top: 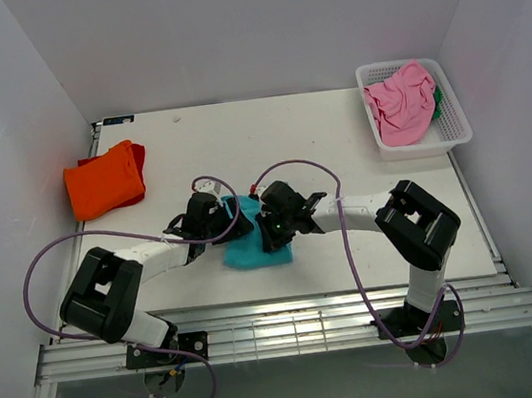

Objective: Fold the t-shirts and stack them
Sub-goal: Put the neatly folded tshirt into the corner of the board with the left arm

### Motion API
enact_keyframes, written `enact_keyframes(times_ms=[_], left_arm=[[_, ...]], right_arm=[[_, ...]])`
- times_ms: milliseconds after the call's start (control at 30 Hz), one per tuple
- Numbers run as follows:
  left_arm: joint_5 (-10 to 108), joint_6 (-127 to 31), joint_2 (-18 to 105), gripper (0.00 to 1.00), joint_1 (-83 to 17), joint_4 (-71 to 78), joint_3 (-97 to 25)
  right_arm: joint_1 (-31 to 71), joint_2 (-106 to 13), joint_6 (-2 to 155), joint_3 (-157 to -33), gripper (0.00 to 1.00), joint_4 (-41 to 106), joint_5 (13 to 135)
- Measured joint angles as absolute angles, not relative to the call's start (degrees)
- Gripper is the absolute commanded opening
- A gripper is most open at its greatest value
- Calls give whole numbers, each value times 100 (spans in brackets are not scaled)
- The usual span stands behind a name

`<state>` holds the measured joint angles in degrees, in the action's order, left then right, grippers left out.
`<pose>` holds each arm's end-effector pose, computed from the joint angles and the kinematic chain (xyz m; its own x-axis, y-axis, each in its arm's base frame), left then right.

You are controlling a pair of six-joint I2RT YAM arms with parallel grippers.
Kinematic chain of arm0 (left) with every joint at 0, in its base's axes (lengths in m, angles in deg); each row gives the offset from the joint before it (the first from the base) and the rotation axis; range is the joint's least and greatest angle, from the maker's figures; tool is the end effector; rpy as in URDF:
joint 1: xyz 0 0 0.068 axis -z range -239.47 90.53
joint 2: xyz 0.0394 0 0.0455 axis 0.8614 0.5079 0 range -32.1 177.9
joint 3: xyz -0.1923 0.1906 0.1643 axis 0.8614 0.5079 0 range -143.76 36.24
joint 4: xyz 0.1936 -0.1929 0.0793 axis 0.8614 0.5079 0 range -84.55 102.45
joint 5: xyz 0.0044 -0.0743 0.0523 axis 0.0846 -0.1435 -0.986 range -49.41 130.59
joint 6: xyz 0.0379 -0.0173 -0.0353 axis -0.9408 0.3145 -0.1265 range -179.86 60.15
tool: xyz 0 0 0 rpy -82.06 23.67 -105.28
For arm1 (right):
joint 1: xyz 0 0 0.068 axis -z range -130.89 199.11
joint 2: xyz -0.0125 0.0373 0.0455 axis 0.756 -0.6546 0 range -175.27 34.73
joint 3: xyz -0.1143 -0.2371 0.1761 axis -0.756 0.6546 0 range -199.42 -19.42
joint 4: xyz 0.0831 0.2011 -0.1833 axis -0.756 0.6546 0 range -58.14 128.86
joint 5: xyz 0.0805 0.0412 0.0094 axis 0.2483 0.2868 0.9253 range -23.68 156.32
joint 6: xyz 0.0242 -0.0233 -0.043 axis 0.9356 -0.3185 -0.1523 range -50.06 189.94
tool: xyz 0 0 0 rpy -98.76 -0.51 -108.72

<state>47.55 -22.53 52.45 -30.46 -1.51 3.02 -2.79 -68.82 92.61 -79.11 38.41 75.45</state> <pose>0.2470 -0.1421 0.1711 -0.8241 -0.2311 -0.5171 0.0723 0.8625 -0.5008 0.2413 0.3172 0.1857 -0.7623 -0.3554 -0.5409 -0.5912 0.7224 0.3585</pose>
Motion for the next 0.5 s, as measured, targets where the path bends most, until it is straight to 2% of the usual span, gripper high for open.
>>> enact_keyframes(times_ms=[367,500], left_arm=[[5018,-2039,5698,76,-2661,-691,145],[4913,-1985,5772,72,-2593,-756,93]], right_arm=[[-268,-6884,9229,-7961,8,4048,7545],[-237,-6873,9246,-7965,8,4123,7547]])
